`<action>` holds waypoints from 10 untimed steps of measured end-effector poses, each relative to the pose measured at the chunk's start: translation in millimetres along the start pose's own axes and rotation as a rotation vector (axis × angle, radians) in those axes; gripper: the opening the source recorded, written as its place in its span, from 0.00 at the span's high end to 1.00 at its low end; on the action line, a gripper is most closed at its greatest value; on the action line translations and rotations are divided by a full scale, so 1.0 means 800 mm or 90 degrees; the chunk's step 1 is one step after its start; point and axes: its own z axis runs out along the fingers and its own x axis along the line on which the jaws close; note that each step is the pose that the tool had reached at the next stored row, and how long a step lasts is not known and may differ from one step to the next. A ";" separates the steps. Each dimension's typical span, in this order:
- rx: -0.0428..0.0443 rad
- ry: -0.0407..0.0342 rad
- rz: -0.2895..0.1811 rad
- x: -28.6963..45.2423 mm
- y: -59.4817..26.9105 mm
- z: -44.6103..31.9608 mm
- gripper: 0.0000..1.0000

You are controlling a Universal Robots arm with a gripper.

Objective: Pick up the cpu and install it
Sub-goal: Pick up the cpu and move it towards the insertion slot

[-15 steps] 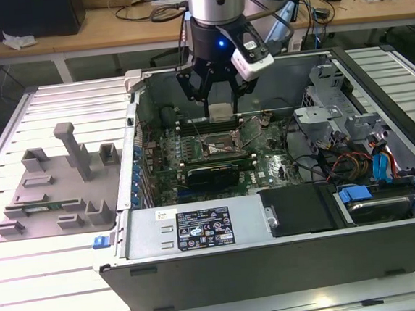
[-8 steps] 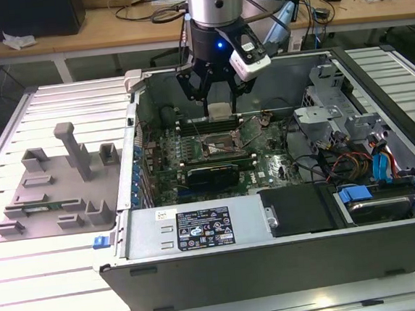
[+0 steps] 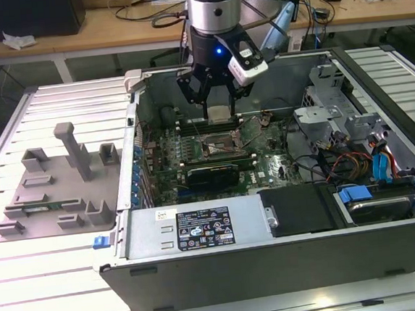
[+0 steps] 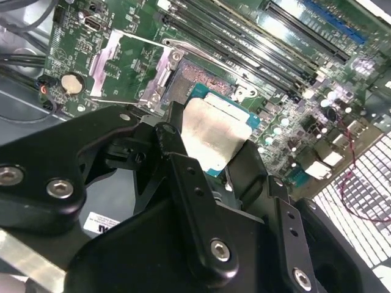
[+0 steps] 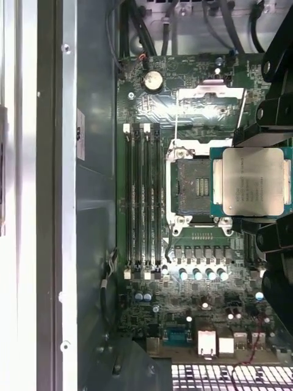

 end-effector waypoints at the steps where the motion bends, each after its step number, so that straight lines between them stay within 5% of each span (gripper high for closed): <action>1: 0.0000 0.0000 0.000 0.0001 0.000 0.0029 0.46; 10: -0.0001 0.0002 -0.004 0.0006 -0.001 0.0320 0.46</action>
